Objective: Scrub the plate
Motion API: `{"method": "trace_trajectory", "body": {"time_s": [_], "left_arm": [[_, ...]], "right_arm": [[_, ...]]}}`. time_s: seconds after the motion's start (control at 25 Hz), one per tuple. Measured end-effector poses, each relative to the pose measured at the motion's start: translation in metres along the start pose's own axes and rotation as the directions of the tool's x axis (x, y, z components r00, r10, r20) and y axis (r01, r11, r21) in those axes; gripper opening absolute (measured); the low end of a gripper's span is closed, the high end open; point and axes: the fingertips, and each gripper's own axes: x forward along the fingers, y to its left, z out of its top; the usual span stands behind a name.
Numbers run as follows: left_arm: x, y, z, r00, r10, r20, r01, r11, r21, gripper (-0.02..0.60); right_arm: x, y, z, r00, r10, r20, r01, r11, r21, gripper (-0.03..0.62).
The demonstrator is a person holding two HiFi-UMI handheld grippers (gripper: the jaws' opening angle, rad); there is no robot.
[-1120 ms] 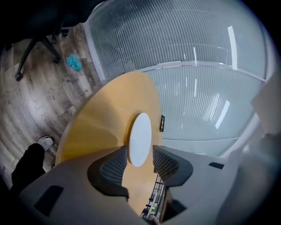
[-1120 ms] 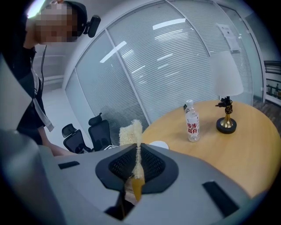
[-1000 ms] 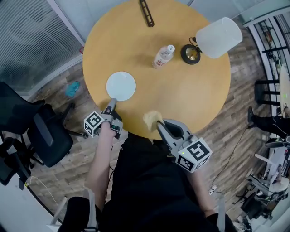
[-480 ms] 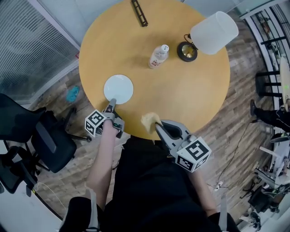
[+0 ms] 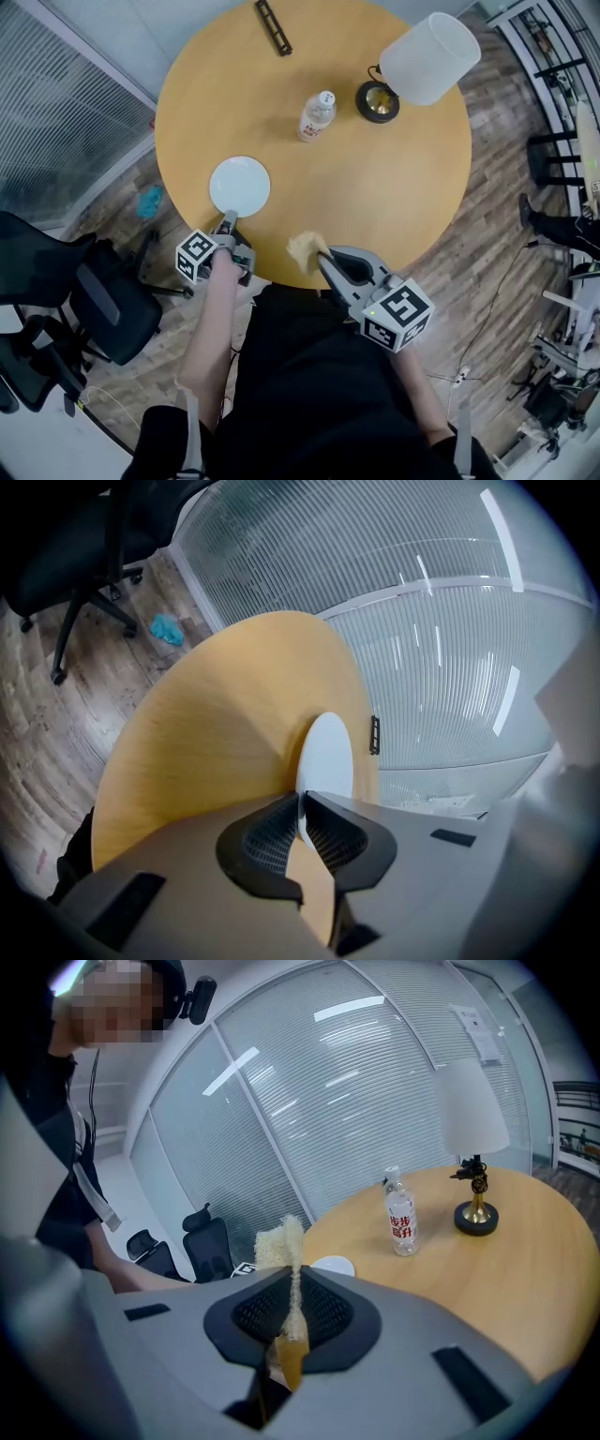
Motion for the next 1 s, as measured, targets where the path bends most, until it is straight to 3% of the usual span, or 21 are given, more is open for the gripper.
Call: {"method": "trace_trajectory", "body": {"time_s": [0.28, 0.52, 0.8, 1.0], "left_arm": [[0.001, 0.000, -0.005, 1.000, -0.022, -0.021, 0.022, 1.000, -0.011, 0.032], [-0.005, -0.010, -0.024, 0.993, -0.098, -0.072, 0.097, 0.995, -0.021, 0.025], [-0.014, -0.018, -0.052, 0.976, -0.137, -0.168, 0.148, 0.987, 0.055, 0.020], [-0.025, -0.024, -0.075, 0.956, -0.169, -0.240, 0.192, 0.978, 0.079, 0.018]], "right_arm": [[0.001, -0.003, -0.001, 1.000, -0.003, -0.001, 0.003, 1.000, 0.011, 0.031], [0.000, -0.003, -0.003, 1.000, 0.006, -0.006, -0.006, 1.000, 0.008, 0.031], [0.006, 0.000, -0.013, 0.999, 0.029, -0.035, -0.029, 0.999, -0.018, 0.031], [0.022, -0.002, -0.036, 0.993, 0.045, -0.108, -0.049, 0.998, -0.035, 0.031]]}}
